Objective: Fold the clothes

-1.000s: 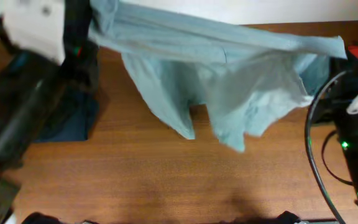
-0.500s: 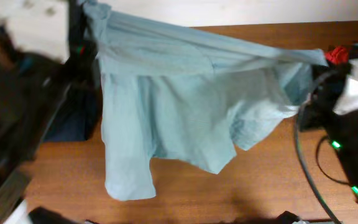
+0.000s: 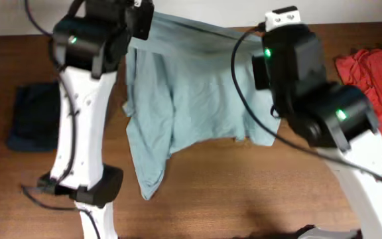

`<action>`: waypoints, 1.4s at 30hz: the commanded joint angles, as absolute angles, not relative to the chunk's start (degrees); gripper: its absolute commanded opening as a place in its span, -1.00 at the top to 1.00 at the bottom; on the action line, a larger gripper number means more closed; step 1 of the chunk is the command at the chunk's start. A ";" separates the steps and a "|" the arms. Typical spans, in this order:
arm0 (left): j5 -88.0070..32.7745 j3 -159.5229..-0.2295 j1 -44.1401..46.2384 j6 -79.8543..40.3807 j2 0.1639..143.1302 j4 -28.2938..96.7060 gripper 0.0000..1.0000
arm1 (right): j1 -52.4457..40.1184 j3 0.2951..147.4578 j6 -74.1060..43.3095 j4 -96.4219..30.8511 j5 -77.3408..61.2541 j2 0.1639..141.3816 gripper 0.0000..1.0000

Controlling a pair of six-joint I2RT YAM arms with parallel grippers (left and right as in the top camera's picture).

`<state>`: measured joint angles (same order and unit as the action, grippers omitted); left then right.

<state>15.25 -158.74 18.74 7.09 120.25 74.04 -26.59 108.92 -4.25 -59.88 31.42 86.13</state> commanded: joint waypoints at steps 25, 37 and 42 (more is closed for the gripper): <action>9.85 -158.95 13.56 6.94 123.50 89.52 0.21 | -3.62 109.58 -5.41 -66.00 -1.30 99.59 -0.51; 9.85 -158.95 8.21 2.74 105.65 96.57 0.10 | -21.50 108.49 3.03 -76.23 -19.88 100.95 -0.50; 9.85 -158.93 4.51 2.74 104.97 96.66 0.03 | -37.01 104.42 3.01 -75.66 -12.40 105.97 -0.51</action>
